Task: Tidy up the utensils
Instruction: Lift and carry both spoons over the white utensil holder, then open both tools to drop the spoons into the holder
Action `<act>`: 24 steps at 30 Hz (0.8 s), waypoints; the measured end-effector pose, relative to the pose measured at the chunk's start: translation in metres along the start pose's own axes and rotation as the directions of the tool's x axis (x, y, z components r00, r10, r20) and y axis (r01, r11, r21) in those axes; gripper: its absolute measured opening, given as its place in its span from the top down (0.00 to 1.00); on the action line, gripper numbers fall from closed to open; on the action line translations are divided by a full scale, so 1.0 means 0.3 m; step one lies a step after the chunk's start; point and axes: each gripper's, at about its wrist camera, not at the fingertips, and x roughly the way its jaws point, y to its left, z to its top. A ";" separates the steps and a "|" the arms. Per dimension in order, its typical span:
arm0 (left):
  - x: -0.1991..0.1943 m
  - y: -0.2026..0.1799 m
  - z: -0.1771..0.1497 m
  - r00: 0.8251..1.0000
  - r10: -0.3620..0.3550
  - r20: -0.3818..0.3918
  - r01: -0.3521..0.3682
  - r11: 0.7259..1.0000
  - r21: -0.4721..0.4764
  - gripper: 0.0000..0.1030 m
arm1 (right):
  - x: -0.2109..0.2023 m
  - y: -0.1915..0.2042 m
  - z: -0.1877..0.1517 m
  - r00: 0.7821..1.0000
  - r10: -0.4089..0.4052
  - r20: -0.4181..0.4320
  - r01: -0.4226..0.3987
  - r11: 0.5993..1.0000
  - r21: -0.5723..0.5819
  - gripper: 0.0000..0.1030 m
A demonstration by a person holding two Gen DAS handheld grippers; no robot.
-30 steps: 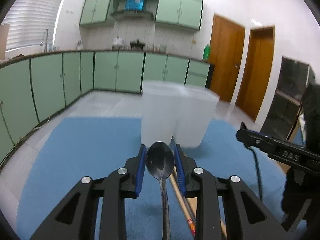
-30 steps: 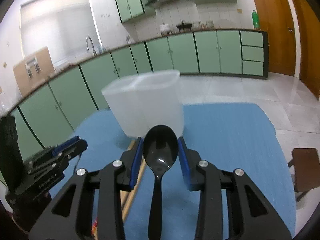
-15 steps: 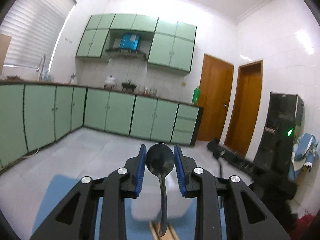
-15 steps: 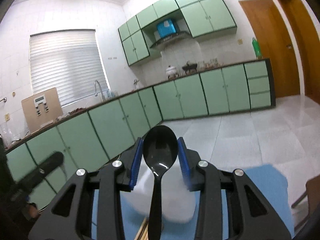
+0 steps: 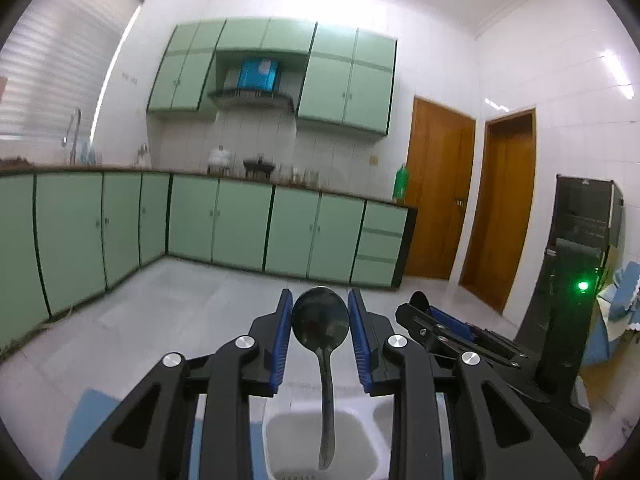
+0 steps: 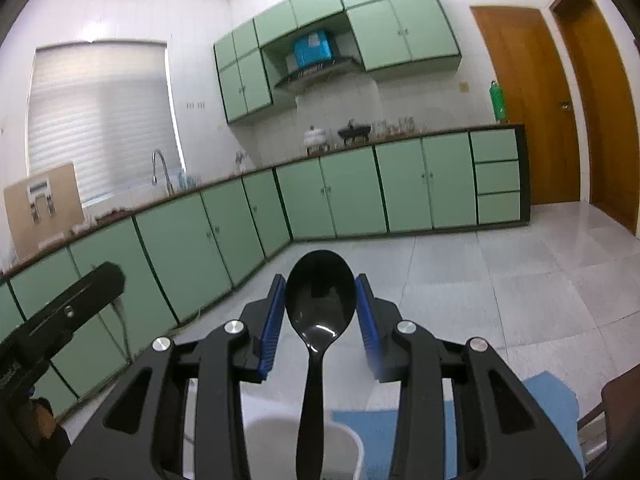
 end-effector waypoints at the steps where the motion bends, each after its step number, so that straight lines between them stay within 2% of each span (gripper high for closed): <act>1: 0.002 0.007 -0.013 1.000 0.004 -0.013 -0.004 1.000 -0.008 0.73 | -0.009 -0.001 -0.012 1.000 0.005 -0.008 -0.004 1.000 0.007 0.66; 4: -0.018 0.021 -0.039 1.000 0.010 -0.028 -0.011 1.000 -0.023 0.70 | -0.046 -0.014 -0.034 1.000 0.008 -0.020 -0.007 0.999 0.033 0.58; 5: -0.029 0.023 -0.042 0.999 0.010 -0.035 -0.011 1.000 -0.029 0.64 | -0.060 -0.017 -0.036 1.000 0.009 -0.025 -0.008 0.999 0.040 0.58; 9: -0.095 0.017 -0.036 0.999 0.021 -0.042 -0.022 0.999 -0.029 0.60 | -0.135 -0.009 -0.052 0.999 0.004 -0.053 -0.001 0.999 0.054 0.55; 13: -0.186 0.001 -0.039 0.994 0.047 -0.095 -0.051 0.998 -0.037 0.49 | -0.241 0.009 -0.074 0.996 -0.004 -0.091 0.008 0.999 0.043 0.40; 16: -0.253 -0.014 -0.070 0.987 0.060 -0.149 -0.063 0.998 -0.020 0.42 | -0.343 0.029 -0.139 0.986 0.003 -0.164 0.003 0.999 0.035 0.32; 17: -0.285 -0.021 -0.092 0.981 0.072 -0.178 -0.076 0.997 -0.014 0.41 | -0.367 0.036 -0.164 0.982 0.003 -0.187 0.003 0.999 0.036 0.28; 19: -0.336 -0.029 -0.138 0.972 0.077 -0.224 -0.083 0.996 -0.018 0.37 | -0.420 0.046 -0.228 0.969 0.006 -0.245 0.004 0.999 0.038 0.26; 24: -0.435 -0.045 -0.305 0.915 0.096 -0.393 -0.118 0.993 -0.031 0.35 | -0.537 0.089 -0.411 0.920 0.001 -0.392 0.019 0.999 0.047 0.26</act>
